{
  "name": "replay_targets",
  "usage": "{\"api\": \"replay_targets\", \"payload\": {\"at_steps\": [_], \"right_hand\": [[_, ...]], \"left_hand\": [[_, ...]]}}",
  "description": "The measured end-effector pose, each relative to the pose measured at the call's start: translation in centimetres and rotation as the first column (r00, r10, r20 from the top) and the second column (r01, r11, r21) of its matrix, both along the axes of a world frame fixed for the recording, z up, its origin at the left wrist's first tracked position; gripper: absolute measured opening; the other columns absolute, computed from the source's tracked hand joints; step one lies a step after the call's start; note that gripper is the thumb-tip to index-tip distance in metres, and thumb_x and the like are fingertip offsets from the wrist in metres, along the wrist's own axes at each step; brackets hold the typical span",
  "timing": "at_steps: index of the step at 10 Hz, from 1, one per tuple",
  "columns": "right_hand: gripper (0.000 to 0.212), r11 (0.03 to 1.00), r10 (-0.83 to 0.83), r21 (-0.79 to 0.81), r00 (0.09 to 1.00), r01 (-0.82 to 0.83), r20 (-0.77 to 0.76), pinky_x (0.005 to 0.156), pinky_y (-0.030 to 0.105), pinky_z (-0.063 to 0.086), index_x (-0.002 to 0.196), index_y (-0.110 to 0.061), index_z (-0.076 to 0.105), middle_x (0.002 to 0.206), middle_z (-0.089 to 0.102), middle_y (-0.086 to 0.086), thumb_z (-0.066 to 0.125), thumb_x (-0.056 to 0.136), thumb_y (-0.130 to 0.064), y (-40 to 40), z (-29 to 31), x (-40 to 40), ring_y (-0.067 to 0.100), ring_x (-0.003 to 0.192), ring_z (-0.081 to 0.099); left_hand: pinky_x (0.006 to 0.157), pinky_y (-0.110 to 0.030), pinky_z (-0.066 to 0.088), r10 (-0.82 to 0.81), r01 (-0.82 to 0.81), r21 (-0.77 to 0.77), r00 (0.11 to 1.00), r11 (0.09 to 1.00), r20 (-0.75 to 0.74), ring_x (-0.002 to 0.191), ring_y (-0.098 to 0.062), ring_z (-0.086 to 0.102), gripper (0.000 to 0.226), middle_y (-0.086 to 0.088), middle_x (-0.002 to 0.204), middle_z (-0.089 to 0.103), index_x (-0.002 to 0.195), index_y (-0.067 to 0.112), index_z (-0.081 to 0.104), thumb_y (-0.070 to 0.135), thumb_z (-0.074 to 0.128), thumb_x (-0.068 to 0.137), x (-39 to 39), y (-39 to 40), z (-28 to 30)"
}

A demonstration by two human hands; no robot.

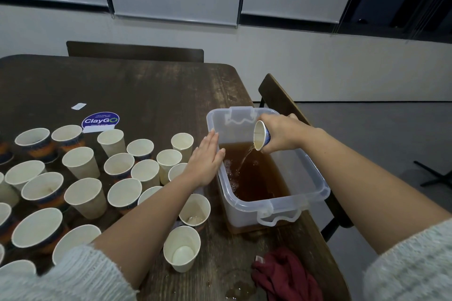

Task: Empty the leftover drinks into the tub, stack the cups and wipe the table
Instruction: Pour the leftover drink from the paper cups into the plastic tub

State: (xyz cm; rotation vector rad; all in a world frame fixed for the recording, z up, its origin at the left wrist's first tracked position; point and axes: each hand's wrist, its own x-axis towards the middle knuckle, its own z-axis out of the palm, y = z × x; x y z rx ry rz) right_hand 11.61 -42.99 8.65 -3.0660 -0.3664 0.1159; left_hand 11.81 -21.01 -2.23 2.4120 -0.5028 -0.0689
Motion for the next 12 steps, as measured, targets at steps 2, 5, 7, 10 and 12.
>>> {"api": "replay_targets", "payload": {"at_steps": [2,5,7,10,12], "right_hand": [[0.055,0.999,0.014,-0.045,1.0,-0.014,0.003,0.1,0.046,0.03,0.115,-0.027,0.042,0.106,0.055,-0.005,0.077,0.075,-0.039,0.2,0.0,0.1,0.019,0.101,0.052],[0.059,0.997,0.016,-0.078,1.0,-0.015,0.012,0.101,0.048,0.03,0.119,-0.025,0.043,0.107,0.054,-0.006,0.078,0.074,-0.039,0.3,0.3,-0.1,0.019,0.104,0.052],[0.066,0.978,-0.067,0.199,0.998,0.064,0.009,0.095,0.042,0.041,0.125,-0.023,0.044,0.11,0.056,-0.004,0.078,0.072,-0.043,1.0,0.4,0.0,0.02,0.104,0.054],[0.06,0.727,-0.008,0.685,0.998,0.049,-0.063,0.086,0.026,0.05,0.121,-0.025,0.043,0.114,0.056,-0.004,0.08,0.076,-0.042,10.0,1.0,2.3,0.012,0.105,0.057],[0.06,0.634,0.147,0.772,0.987,-0.046,-0.062,0.082,0.02,0.051,0.12,-0.022,0.045,0.112,0.058,-0.005,0.082,0.075,-0.033,21.2,1.2,4.4,0.008,0.1,0.059]], "left_hand": [[0.121,-0.044,0.01,0.003,-0.003,0.006,1.0,1.0,0.001,0.149,-0.013,0.001,0.056,0.001,0.163,-0.002,0.154,0.018,0.004,0.036,0.023,0.105,0.0,0.0,0.0],[0.121,-0.044,0.01,0.005,-0.005,0.01,1.0,1.0,0.011,0.149,-0.014,0.001,0.056,0.001,0.163,-0.002,0.154,0.017,0.005,0.036,0.023,0.105,0.1,0.0,0.0],[0.121,-0.045,0.004,-0.036,0.036,0.088,0.999,0.995,-0.004,0.149,-0.015,-0.004,0.059,0.002,0.162,-0.003,0.154,0.019,0.005,0.043,0.024,0.104,0.5,0.5,0.6],[0.107,-0.033,0.037,-0.005,-0.004,-0.359,1.0,0.933,-0.025,0.132,-0.015,0.041,0.076,-0.001,0.147,0.041,0.146,0.023,0.033,0.04,0.071,0.083,0.8,7.0,5.5],[0.099,-0.031,0.049,0.159,-0.126,-0.416,0.986,0.901,0.047,0.12,-0.012,0.05,0.079,-0.001,0.139,0.048,0.142,0.021,0.037,0.027,0.081,0.076,0.5,16.0,8.2]]}}
